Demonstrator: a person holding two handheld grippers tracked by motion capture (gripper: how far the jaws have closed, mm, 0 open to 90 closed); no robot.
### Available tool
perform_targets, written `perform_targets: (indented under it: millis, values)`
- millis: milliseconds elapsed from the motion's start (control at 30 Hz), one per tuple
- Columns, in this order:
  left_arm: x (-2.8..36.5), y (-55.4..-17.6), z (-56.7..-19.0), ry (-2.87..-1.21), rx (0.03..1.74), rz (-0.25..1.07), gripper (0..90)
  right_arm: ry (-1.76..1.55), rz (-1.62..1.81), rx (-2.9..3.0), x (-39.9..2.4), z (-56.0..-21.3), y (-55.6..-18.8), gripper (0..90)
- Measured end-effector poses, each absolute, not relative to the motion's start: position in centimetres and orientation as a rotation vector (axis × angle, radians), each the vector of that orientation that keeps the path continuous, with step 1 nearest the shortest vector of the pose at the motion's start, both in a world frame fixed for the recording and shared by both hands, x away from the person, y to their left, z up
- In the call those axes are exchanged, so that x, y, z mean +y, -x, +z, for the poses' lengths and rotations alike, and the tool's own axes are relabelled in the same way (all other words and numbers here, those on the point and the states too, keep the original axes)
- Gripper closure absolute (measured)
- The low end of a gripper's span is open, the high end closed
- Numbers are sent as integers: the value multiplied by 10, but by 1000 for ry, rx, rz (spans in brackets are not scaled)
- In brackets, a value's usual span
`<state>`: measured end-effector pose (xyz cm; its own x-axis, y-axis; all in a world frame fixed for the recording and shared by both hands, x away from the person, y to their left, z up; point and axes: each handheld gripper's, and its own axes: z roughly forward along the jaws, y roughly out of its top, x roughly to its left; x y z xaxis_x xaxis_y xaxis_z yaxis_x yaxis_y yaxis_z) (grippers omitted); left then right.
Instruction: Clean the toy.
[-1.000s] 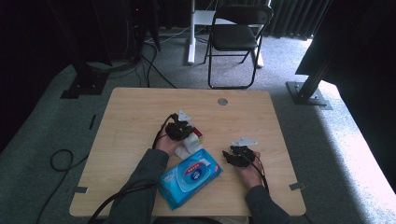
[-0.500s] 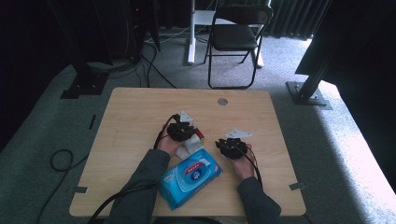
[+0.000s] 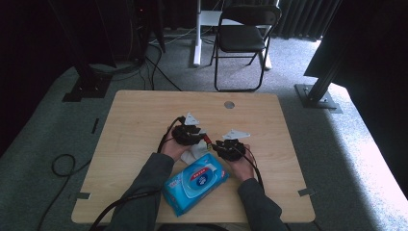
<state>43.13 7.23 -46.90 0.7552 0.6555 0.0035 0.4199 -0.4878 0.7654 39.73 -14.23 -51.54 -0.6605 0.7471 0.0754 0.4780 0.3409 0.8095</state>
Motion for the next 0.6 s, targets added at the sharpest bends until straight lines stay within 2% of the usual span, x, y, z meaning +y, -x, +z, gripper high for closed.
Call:
perform_targets:
  millis: [200, 333, 600]
  values:
    - [85, -420, -465, -2166, 785, 391, 498, -1080, 1222, 2305, -145, -514, -397, 681]
    - [93, -413, -472, -2190, 748, 362, 404, -1088, 1219, 2316, -146, -515, -398, 629]
    - [94, -406, -486, -2252, 745, 381, 259, -1089, 1205, 2355, -141, -522, -400, 607]
